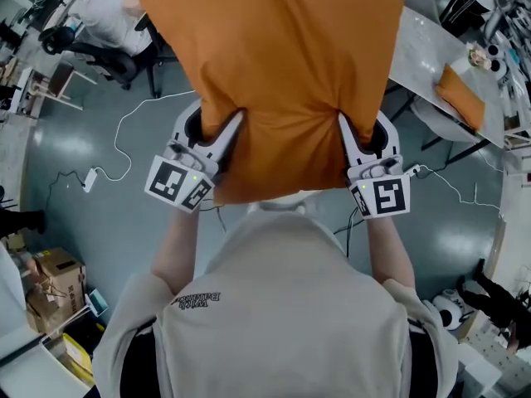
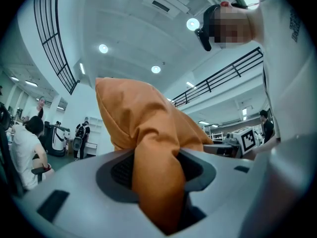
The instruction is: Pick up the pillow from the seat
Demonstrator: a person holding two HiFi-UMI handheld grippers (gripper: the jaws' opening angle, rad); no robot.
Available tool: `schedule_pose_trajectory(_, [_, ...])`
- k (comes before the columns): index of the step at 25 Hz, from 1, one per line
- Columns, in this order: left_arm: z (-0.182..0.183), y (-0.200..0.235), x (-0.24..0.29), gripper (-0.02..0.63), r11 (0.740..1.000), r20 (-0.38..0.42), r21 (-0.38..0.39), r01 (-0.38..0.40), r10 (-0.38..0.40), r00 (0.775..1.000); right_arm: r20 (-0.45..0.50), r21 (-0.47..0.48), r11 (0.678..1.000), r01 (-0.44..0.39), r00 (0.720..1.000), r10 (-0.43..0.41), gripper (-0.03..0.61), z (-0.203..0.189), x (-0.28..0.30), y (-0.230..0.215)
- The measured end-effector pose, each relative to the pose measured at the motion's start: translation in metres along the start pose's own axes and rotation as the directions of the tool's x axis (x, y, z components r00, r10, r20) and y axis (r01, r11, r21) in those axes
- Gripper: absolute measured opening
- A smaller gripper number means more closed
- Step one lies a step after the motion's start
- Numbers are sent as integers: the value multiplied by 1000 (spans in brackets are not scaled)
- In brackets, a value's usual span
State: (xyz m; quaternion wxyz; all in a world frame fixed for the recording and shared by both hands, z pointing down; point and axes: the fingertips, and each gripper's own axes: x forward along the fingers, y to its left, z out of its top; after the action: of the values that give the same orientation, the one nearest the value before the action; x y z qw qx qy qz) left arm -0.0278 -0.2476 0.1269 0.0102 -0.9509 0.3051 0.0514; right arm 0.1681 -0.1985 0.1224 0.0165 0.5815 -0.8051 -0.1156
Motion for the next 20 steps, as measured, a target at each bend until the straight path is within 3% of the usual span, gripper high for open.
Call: schedule_pose_trajectory(20, [1,4,0,204,1000,-38,-14,12,-13,999,-24,38,999,14,1000,-13,156,-5,3,2])
